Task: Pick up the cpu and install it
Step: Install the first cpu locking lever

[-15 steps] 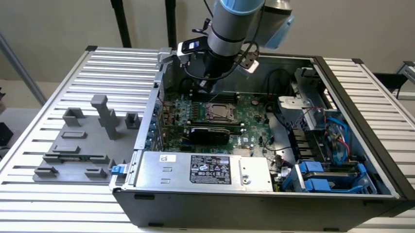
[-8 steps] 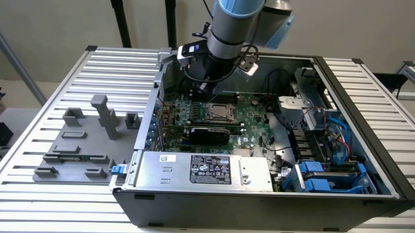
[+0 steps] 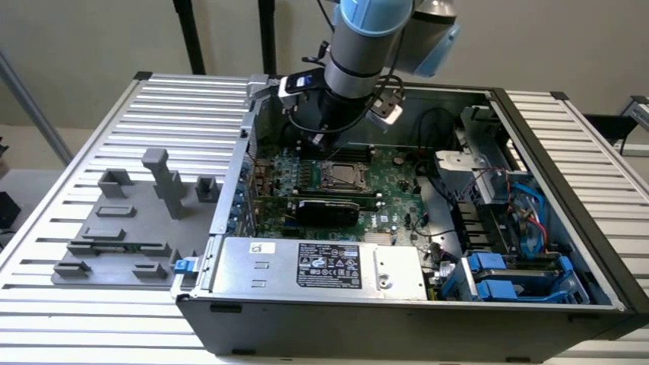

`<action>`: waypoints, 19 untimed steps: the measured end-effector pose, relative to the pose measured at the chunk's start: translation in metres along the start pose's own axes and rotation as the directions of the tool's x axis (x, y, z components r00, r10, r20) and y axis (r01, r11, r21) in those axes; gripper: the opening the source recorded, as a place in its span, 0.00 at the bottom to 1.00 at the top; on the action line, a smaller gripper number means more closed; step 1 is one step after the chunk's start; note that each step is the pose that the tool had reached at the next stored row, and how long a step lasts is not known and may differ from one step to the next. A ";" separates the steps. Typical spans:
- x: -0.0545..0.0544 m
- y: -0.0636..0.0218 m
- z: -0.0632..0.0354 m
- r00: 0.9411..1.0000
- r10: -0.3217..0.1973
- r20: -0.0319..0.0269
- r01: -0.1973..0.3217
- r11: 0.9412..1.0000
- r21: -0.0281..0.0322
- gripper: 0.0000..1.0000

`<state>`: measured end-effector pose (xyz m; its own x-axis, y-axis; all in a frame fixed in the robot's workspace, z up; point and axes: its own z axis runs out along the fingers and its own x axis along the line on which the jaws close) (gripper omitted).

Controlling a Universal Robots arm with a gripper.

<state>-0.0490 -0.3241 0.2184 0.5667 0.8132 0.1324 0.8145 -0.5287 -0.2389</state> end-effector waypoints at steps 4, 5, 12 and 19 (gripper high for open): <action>0.002 0.0002 0.0039 1.000 0.011 -0.001 -0.011 1.000 -0.005 0.11; 0.003 0.0002 0.0051 1.000 0.013 0.000 -0.013 1.000 -0.007 0.11; 0.005 0.0025 0.0107 1.000 0.029 0.004 -0.029 0.999 -0.015 0.11; 0.010 0.0075 0.0135 0.999 0.041 0.012 -0.041 0.999 -0.024 0.11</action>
<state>-0.0386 -0.3163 0.2049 0.5983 0.7936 0.1105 0.7934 -0.5674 -0.2206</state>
